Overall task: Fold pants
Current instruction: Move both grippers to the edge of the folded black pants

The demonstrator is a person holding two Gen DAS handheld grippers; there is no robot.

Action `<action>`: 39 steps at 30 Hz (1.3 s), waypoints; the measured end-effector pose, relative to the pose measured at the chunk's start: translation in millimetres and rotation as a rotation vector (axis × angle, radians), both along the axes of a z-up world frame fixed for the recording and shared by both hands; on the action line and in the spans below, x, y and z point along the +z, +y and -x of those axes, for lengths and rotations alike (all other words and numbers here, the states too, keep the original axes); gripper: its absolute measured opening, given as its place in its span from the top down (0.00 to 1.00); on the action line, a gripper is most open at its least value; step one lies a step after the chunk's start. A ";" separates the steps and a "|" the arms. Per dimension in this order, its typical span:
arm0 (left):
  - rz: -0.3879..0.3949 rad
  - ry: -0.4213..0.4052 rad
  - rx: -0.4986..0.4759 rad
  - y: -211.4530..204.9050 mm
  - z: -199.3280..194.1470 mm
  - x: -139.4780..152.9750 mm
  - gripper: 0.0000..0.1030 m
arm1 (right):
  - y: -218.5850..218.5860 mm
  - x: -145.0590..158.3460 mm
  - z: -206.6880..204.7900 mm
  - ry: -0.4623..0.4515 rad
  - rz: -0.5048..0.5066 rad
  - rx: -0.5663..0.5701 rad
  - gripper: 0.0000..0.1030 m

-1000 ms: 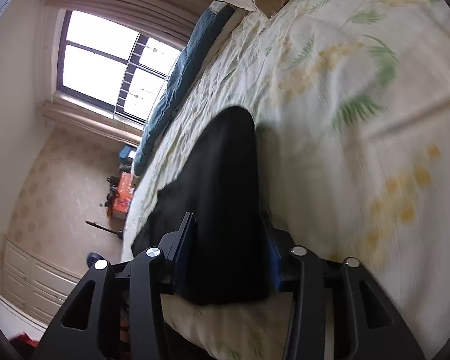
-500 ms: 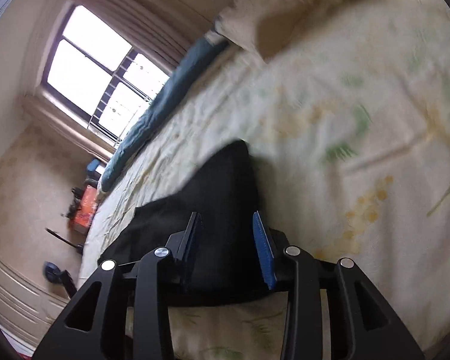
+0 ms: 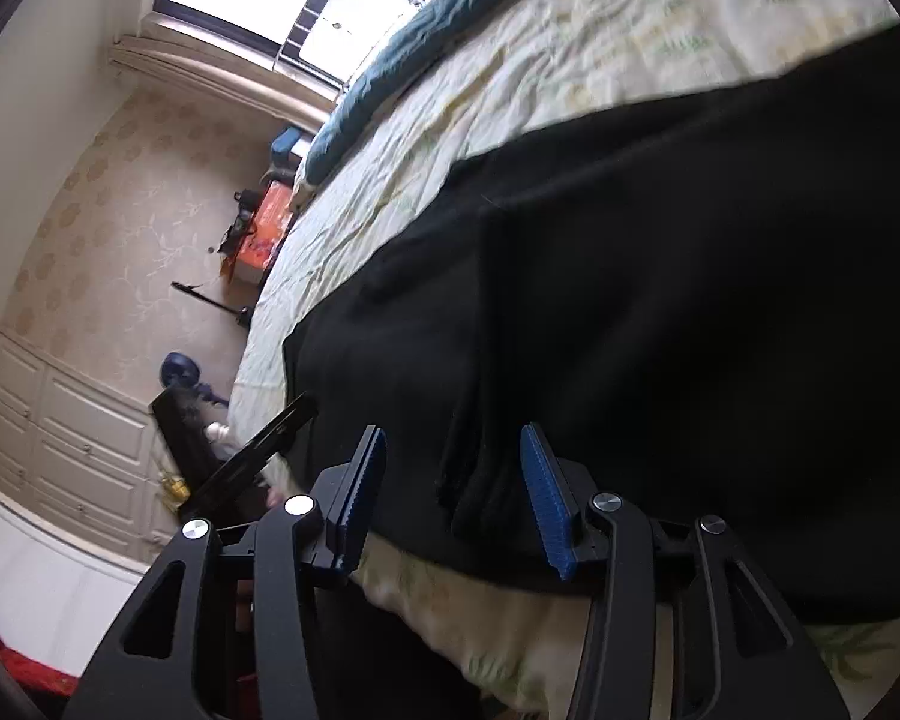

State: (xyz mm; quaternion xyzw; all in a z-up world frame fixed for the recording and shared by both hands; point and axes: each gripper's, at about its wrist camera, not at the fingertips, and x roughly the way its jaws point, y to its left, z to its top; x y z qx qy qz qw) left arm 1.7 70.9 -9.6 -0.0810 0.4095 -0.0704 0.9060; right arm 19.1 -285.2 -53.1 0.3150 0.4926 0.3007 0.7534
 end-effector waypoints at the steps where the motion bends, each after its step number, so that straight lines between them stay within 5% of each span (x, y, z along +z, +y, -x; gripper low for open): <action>1: 0.022 -0.008 0.007 5.0 3.5 4.5 0.03 | -0.1 0.1 -1.0 -0.004 -0.009 0.001 0.43; 6: 0.212 -0.070 0.085 65.9 25.9 27.4 0.03 | 5.3 -0.3 8.5 -0.046 0.001 0.002 0.39; 11: 0.329 0.008 0.160 123.4 19.7 12.6 0.03 | 17.9 4.8 16.6 -0.113 0.009 0.010 0.22; 16: 0.492 0.106 0.072 140.1 1.5 -10.3 0.03 | 26.1 9.0 21.9 -0.146 0.033 0.005 0.17; 23: 0.537 0.149 -0.053 129.2 -29.8 -13.1 0.03 | 18.6 7.4 25.8 -0.141 -0.008 -0.011 0.17; 26: 0.493 0.161 -0.090 114.0 -39.3 -14.0 0.04 | 13.5 7.0 28.4 -0.144 -0.013 -0.017 0.17; 27: 0.485 0.159 -0.105 109.9 -40.5 -13.4 0.09 | 12.5 7.0 29.1 -0.146 -0.016 -0.020 0.17; 28: 0.486 0.163 -0.125 106.4 -39.0 -14.0 0.35 | 11.8 7.3 29.9 -0.148 -0.017 -0.020 0.17; 30: 0.496 0.232 -0.128 100.2 -44.2 -24.7 0.59 | 10.4 6.4 31.2 -0.154 -0.017 -0.020 0.17; 34: 0.491 0.233 -0.129 96.8 -46.7 -23.5 0.80 | 8.5 6.0 35.9 -0.169 -0.012 -0.024 0.17; 39: 0.506 0.210 -0.122 90.0 -42.2 0.2 0.84 | 9.4 6.9 42.0 -0.194 0.001 -0.033 0.17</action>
